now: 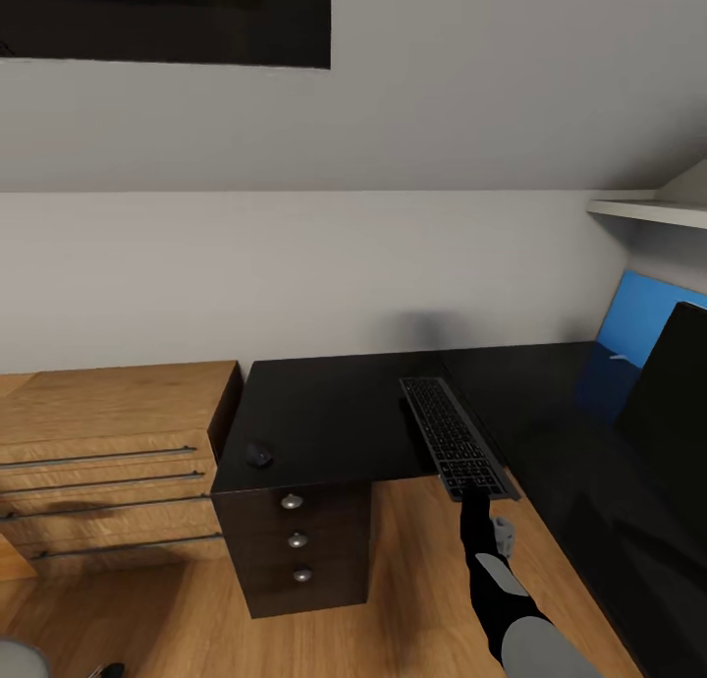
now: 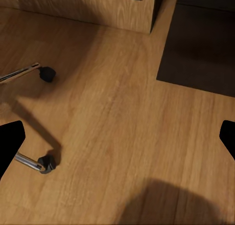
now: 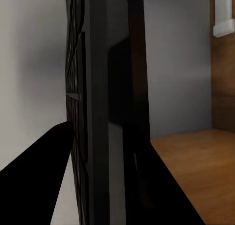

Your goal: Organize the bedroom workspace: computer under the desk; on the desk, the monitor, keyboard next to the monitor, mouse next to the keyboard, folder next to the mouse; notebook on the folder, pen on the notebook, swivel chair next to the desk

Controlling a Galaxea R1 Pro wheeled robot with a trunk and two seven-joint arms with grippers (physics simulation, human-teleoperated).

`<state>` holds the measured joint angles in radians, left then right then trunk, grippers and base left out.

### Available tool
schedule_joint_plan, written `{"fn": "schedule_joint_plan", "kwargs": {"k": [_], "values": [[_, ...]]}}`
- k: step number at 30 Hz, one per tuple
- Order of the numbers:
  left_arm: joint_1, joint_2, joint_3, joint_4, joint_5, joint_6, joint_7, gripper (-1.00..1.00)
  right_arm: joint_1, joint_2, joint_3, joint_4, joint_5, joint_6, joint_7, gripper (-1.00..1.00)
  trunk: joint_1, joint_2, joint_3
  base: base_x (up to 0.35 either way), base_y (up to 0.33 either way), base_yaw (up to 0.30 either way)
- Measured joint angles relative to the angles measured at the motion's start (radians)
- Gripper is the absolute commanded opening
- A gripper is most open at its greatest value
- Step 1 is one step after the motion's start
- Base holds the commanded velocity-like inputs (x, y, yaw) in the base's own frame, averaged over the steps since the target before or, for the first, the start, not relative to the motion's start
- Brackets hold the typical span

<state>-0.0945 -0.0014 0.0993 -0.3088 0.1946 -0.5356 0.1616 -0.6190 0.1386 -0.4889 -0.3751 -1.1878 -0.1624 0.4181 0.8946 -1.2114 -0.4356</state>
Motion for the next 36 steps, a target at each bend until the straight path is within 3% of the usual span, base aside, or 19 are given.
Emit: {"fn": "schedule_joint_plan", "kwargs": {"k": [36], "values": [[0.000, -0.002, -0.002, -0.003, 0.003, 0.000, 0.000, 1.00, 0.000, -0.003, -0.003, 0.002, -0.005, 0.002, -0.003, -1.00, 0.000, 0.000, 0.000, 0.035, 0.002, 0.000]]}}
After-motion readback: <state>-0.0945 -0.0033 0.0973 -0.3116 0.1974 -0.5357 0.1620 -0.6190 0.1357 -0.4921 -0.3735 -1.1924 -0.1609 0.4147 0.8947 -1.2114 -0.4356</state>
